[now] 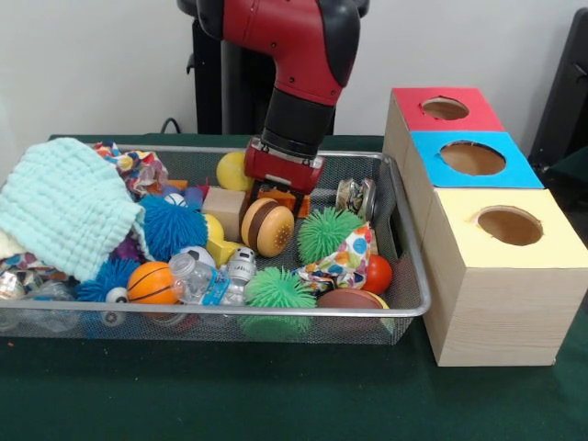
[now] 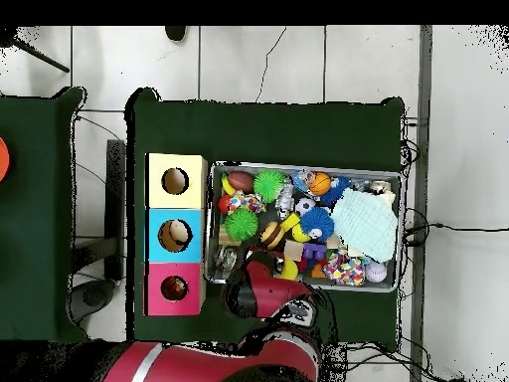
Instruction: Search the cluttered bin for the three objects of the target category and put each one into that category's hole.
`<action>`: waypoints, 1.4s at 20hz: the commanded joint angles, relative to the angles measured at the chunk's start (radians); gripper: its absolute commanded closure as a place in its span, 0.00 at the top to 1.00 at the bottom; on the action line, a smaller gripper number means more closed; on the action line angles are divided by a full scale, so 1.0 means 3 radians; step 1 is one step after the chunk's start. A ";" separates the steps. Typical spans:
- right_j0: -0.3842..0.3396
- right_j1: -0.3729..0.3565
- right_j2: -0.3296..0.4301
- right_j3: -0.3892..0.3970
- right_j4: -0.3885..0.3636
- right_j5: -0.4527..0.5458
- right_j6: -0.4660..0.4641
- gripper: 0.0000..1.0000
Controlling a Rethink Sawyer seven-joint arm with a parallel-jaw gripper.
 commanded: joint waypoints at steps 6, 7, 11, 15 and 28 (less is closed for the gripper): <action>-0.0412 -0.0093 0.0185 -0.0248 0.0180 0.0919 0.0306 1.00; -0.0575 -0.0131 0.0401 -0.0212 0.0125 0.1022 0.0295 1.00; -0.0986 -0.0016 0.0930 -0.0297 0.0022 0.1005 0.0267 1.00; -0.1044 0.0112 0.0983 -0.0414 -0.0073 0.0902 0.0200 1.00; -0.0558 -0.0353 0.0762 -0.0099 0.0196 0.1240 0.0565 1.00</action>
